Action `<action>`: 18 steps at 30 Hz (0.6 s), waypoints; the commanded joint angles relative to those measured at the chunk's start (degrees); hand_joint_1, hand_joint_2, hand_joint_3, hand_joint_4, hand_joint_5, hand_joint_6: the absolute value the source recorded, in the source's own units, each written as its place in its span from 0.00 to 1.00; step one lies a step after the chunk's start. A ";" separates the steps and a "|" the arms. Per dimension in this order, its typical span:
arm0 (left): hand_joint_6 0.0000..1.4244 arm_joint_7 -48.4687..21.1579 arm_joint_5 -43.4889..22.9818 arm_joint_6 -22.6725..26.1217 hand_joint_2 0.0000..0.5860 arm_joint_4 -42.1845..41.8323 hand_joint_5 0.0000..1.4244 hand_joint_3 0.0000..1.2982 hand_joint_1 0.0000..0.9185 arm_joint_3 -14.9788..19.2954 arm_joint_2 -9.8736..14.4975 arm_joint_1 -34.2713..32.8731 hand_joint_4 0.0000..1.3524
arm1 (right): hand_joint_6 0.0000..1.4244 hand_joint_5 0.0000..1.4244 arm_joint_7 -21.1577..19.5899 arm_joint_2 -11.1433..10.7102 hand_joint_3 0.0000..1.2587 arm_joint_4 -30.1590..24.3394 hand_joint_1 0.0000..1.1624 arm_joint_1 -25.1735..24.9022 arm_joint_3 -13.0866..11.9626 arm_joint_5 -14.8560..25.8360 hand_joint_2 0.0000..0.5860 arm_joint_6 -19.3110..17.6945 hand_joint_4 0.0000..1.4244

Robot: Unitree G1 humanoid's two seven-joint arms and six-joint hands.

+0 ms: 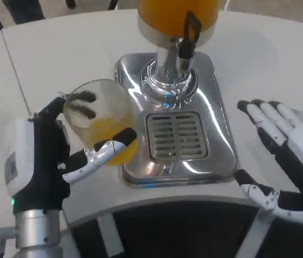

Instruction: Grasp the cup under the faucet to collect the drink, then remove the cup.

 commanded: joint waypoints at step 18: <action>1.00 -7.97 3.81 -8.40 0.08 -18.65 1.00 0.88 0.67 -2.42 -1.55 18.43 0.81 | 0.00 0.00 -3.80 2.32 0.00 -7.31 0.25 11.79 -4.18 -0.42 0.97 -9.68 0.00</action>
